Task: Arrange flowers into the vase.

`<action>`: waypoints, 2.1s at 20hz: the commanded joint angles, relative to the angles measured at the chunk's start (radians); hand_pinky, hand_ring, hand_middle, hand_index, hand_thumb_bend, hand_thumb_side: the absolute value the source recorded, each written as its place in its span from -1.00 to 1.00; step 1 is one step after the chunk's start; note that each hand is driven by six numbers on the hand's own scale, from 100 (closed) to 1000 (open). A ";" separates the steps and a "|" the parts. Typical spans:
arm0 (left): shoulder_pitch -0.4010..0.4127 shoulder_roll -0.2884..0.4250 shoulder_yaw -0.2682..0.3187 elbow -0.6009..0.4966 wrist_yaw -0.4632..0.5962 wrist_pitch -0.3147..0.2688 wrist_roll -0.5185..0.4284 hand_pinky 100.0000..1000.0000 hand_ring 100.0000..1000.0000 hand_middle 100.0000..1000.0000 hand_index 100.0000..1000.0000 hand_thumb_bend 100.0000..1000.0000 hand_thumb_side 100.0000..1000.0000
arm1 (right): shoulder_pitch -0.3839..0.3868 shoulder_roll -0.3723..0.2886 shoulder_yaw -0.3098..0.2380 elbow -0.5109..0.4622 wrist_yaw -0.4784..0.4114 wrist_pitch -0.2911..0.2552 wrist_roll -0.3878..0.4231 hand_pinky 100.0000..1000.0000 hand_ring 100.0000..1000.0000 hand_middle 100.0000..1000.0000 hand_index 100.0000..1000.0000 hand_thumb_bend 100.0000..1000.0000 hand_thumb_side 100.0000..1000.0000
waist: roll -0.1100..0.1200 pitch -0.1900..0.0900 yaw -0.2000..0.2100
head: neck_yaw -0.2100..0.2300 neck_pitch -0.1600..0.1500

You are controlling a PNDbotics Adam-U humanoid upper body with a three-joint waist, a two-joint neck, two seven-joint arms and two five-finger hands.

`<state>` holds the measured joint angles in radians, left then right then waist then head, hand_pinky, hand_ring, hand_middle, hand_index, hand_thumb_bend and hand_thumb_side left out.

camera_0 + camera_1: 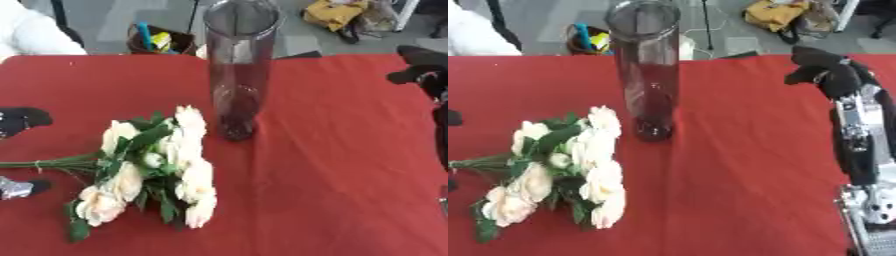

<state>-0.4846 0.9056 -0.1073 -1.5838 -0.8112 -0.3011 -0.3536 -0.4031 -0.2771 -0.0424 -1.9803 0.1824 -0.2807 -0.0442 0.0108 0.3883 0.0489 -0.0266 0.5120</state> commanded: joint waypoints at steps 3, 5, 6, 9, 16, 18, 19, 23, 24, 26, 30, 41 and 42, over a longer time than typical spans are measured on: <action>-0.031 0.013 -0.019 0.051 -0.026 -0.028 -0.020 0.48 0.74 0.85 1.00 0.06 0.59 | -0.007 -0.014 0.000 -0.020 -0.009 -0.001 0.004 0.28 0.65 -0.09 0.41 -1.00 1.00 | 0.002 -0.014 -0.003 | 0.009 -0.013; -0.037 0.006 -0.025 0.065 -0.037 -0.035 -0.023 0.47 0.73 0.84 1.00 0.03 0.62 | -0.007 -0.013 0.000 -0.020 -0.010 -0.001 0.004 0.28 0.65 -0.10 0.41 -1.00 1.00 | 0.001 -0.014 -0.005 | 0.011 -0.012; -0.040 0.002 -0.027 0.071 -0.042 -0.037 -0.021 0.47 0.73 0.84 1.00 0.00 0.62 | -0.007 -0.013 0.001 -0.020 -0.010 -0.001 0.004 0.28 0.65 -0.10 0.41 -1.00 1.00 | 0.001 -0.014 -0.005 | 0.012 -0.013; -0.055 -0.016 -0.037 0.100 -0.050 -0.041 -0.022 0.47 0.72 0.83 1.00 -0.02 0.64 | -0.008 -0.010 0.003 -0.020 -0.012 -0.001 0.007 0.28 0.66 -0.10 0.41 -1.00 1.00 | -0.001 -0.013 -0.006 | 0.015 -0.015; -0.075 -0.039 -0.052 0.139 -0.054 -0.061 -0.033 0.47 0.71 0.82 1.00 -0.07 0.67 | -0.007 -0.010 0.001 -0.020 -0.013 -0.001 0.008 0.28 0.66 -0.10 0.40 -1.00 1.00 | -0.006 -0.007 -0.011 | 0.024 -0.020; -0.080 -0.043 -0.056 0.142 -0.053 -0.065 -0.036 0.47 0.71 0.82 1.00 -0.09 0.68 | -0.007 -0.009 0.002 -0.020 -0.013 -0.001 0.008 0.28 0.66 -0.10 0.40 -1.00 1.00 | -0.005 -0.005 -0.011 | 0.026 -0.021; -0.081 -0.044 -0.058 0.143 -0.052 -0.066 -0.039 0.47 0.71 0.82 1.00 -0.10 0.68 | -0.006 -0.009 0.002 -0.020 -0.014 -0.001 0.008 0.28 0.66 -0.10 0.40 -1.00 1.00 | -0.005 -0.004 -0.010 | 0.026 -0.021; -0.087 -0.047 -0.061 0.145 -0.044 -0.071 -0.050 0.47 0.70 0.82 1.00 -0.12 0.69 | -0.005 -0.010 0.003 -0.020 -0.014 0.000 0.009 0.28 0.66 -0.10 0.40 -1.00 1.00 | -0.005 -0.003 -0.010 | 0.028 -0.023; -0.088 -0.048 -0.062 0.144 -0.040 -0.072 -0.052 0.47 0.70 0.82 1.00 -0.13 0.69 | -0.005 -0.010 0.003 -0.020 -0.014 0.000 0.009 0.28 0.66 -0.10 0.40 -1.00 1.00 | -0.005 -0.002 -0.011 | 0.029 -0.024; -0.093 -0.052 -0.064 0.143 -0.030 -0.074 -0.055 0.47 0.69 0.82 1.00 -0.15 0.69 | -0.005 -0.010 0.004 -0.020 -0.015 0.001 0.010 0.28 0.66 -0.10 0.40 -1.00 1.00 | -0.005 -0.001 -0.011 | 0.031 -0.025; -0.102 -0.054 -0.065 0.138 -0.012 -0.076 -0.061 0.46 0.67 0.80 1.00 -0.19 0.69 | -0.005 -0.011 0.006 -0.020 -0.016 0.001 0.012 0.28 0.66 -0.11 0.40 -1.00 1.00 | -0.005 0.001 -0.011 | 0.033 -0.024; -0.136 -0.073 -0.074 0.155 0.026 -0.075 -0.082 0.43 0.60 0.76 1.00 -0.27 0.71 | -0.004 -0.010 0.009 -0.020 -0.020 0.002 0.017 0.28 0.67 -0.11 0.40 -1.00 1.00 | -0.007 0.006 -0.016 | 0.042 -0.032; -0.139 -0.077 -0.075 0.158 0.029 -0.076 -0.080 0.42 0.58 0.74 1.00 -0.28 0.71 | -0.004 -0.010 0.010 -0.020 -0.020 0.002 0.018 0.28 0.67 -0.11 0.40 -1.00 1.00 | -0.007 0.007 -0.016 | 0.043 -0.032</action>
<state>-0.6083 0.8078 -0.1816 -1.4224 -0.7902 -0.3761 -0.4321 -0.4029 -0.2766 -0.0328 -1.9803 0.1719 -0.2769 -0.0304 0.0022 0.4136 0.0324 0.0121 0.4912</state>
